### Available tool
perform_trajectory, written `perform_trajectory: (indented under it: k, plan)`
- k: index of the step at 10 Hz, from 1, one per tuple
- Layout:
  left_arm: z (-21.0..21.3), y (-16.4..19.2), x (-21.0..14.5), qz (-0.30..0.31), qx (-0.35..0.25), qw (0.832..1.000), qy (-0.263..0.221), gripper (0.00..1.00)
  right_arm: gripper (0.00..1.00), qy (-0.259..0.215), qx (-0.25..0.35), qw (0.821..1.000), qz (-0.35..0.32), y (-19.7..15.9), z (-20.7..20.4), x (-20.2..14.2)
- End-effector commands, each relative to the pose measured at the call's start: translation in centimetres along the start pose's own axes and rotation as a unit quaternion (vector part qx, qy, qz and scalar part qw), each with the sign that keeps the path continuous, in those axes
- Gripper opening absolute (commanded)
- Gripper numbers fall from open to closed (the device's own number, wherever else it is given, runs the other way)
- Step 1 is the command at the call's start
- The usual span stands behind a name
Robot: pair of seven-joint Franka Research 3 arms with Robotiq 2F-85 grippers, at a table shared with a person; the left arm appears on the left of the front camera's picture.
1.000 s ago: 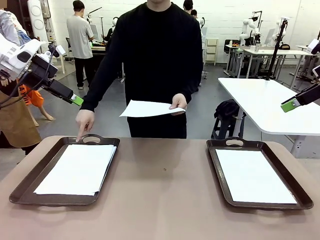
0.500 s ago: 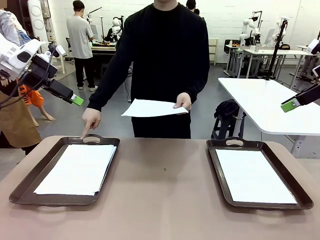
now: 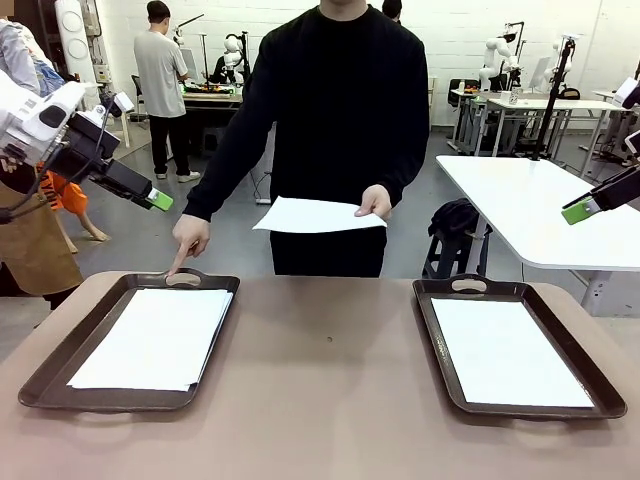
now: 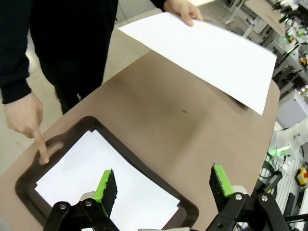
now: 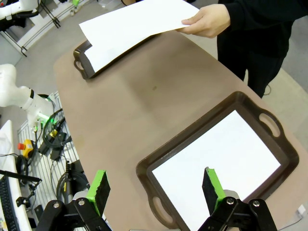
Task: Sort the A4 documents.
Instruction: Receive the A4 Paper.
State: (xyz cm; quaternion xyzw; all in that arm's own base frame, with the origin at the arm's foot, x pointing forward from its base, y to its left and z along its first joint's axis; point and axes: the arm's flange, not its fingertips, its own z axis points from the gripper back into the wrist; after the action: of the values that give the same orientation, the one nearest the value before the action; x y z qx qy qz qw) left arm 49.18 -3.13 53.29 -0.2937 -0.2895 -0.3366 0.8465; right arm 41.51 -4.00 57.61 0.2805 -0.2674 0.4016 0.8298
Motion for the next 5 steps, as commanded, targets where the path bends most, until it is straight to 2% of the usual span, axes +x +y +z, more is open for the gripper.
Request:
perform_trajectory:
  k: [1,5]
  plan:
    - [-2.1,2.4,1.0,0.020,-0.052,0.998,-0.023,1.00,1.00,-0.001,0.003,1.000,0.002,0.0,-0.1,0.0]
    - [-8.8,6.0,2.7,0.098,-0.140,0.985,-0.027,1.00,1.00,-0.001,0.003,1.000,0.002,0.0,-0.1,0.0]
